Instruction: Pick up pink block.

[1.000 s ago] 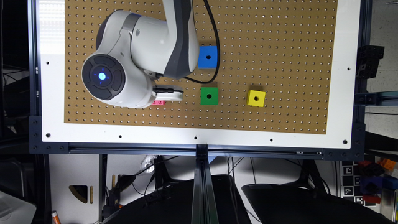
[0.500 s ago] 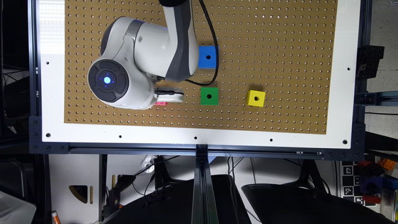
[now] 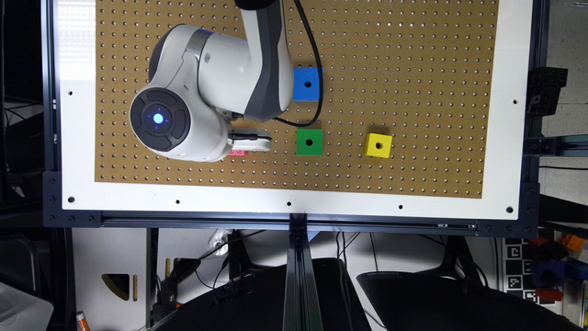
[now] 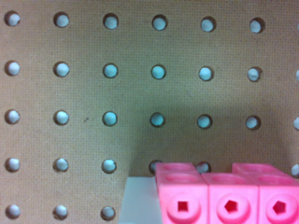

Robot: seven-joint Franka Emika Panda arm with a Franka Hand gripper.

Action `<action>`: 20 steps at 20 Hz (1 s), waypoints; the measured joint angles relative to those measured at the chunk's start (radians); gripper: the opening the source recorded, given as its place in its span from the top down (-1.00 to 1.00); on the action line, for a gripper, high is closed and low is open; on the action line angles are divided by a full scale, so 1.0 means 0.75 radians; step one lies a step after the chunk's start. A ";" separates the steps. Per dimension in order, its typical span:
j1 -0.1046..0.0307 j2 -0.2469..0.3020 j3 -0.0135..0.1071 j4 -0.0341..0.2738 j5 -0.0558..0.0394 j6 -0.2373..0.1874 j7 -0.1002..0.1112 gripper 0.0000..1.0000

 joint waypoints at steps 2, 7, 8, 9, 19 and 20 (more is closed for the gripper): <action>0.000 -0.003 0.000 0.000 0.000 -0.002 0.000 1.00; -0.002 -0.118 0.000 -0.001 0.000 -0.123 0.000 1.00; -0.002 -0.139 0.000 -0.002 0.000 -0.148 0.000 1.00; -0.002 -0.159 0.000 -0.001 0.000 -0.166 0.000 1.00; -0.002 -0.362 0.000 0.000 0.001 -0.360 0.000 1.00; -0.002 -0.382 0.000 0.000 0.001 -0.379 0.000 1.00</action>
